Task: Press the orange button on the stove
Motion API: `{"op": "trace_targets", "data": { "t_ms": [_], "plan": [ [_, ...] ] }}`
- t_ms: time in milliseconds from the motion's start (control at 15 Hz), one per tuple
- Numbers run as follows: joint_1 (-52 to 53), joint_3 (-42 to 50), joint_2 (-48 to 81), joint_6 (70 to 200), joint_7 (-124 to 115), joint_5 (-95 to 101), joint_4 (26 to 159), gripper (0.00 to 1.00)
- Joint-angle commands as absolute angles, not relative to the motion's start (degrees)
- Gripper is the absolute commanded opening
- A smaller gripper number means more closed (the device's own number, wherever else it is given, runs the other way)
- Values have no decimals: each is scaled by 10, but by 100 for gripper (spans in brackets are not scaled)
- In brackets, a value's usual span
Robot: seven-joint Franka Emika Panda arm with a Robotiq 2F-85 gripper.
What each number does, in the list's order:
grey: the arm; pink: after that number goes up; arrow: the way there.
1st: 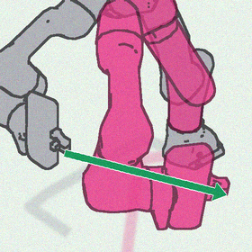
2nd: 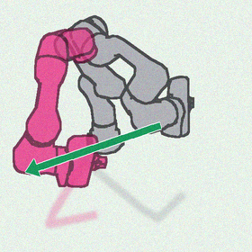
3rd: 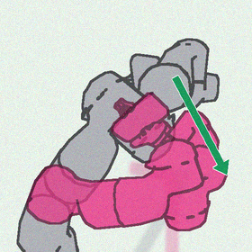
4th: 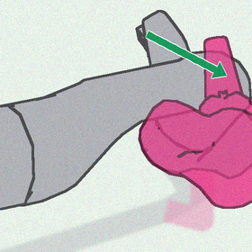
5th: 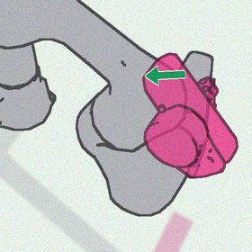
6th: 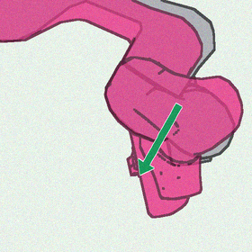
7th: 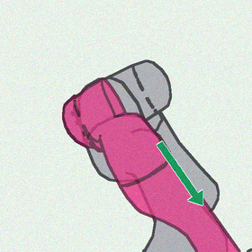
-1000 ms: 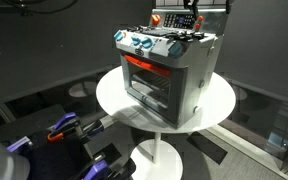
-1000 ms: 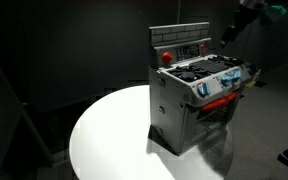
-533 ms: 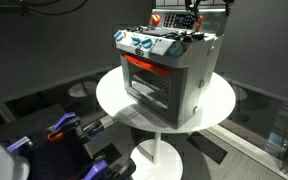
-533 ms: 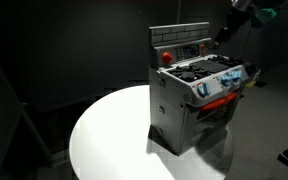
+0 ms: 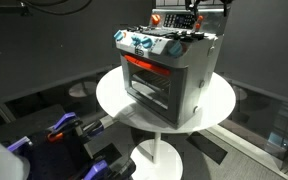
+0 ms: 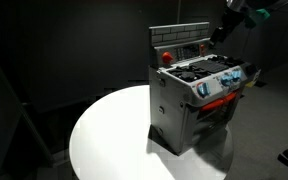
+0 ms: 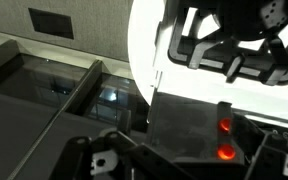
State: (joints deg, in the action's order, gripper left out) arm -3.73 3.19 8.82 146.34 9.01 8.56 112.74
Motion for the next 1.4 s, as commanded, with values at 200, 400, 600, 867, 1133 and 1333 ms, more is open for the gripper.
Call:
{"op": "trace_targets", "data": {
  "t_ms": [200,400,600,867,1133,1333],
  "plan": [
    [-37,30,109,1459,87,75,1092,100],
    [-37,29,114,1459,88,73,1085,100],
    [-37,28,118,1458,88,73,1083,100],
    [-36,26,122,1458,88,73,1082,100],
    [-36,25,128,1459,87,75,1077,100],
    [-37,25,135,1459,88,74,1069,100]
  ]
}}
